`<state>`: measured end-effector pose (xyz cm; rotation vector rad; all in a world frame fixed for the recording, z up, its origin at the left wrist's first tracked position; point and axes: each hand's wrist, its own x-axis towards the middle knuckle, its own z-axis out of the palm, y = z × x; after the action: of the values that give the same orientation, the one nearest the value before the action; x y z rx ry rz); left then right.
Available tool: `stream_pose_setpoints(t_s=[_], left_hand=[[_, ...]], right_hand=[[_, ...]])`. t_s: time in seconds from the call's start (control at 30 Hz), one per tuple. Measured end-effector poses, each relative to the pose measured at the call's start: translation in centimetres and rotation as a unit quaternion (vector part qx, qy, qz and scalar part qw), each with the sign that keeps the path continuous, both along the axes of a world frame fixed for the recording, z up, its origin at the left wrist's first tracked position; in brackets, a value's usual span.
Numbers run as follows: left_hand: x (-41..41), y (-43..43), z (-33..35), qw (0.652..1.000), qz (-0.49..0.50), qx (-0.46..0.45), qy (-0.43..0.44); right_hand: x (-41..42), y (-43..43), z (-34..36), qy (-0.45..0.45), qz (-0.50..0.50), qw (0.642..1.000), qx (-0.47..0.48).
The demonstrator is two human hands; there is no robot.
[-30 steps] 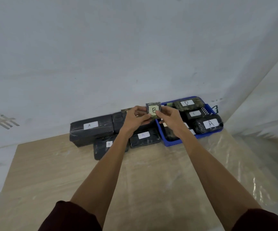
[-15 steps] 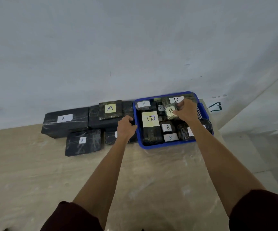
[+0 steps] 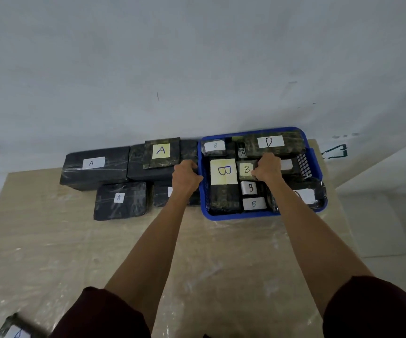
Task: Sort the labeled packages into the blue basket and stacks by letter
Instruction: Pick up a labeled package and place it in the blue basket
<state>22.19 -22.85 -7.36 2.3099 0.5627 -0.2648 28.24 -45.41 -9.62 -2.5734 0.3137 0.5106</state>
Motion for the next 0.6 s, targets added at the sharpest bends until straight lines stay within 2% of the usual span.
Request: stream_pose_setpoints(t_s=[0.27,0.47,0.6], left_hand=[[0.5,0.1,0.4,0.999,0.009,-0.021,0.024],[0.3,0.1,0.4,0.999,0.013,-0.021,0.020],[0.3,0.0,0.3,1.000,0.011,-0.022,0.016]], right_hand=[[-0.3,0.2,-1.3,-0.020,-0.006,1.000,-0.014],[-1.6,1.0,0.4,-0.041,0.010,0.997,-0.062],[-1.7,0.7,0.8,-0.043,0.018,0.998,-0.052]])
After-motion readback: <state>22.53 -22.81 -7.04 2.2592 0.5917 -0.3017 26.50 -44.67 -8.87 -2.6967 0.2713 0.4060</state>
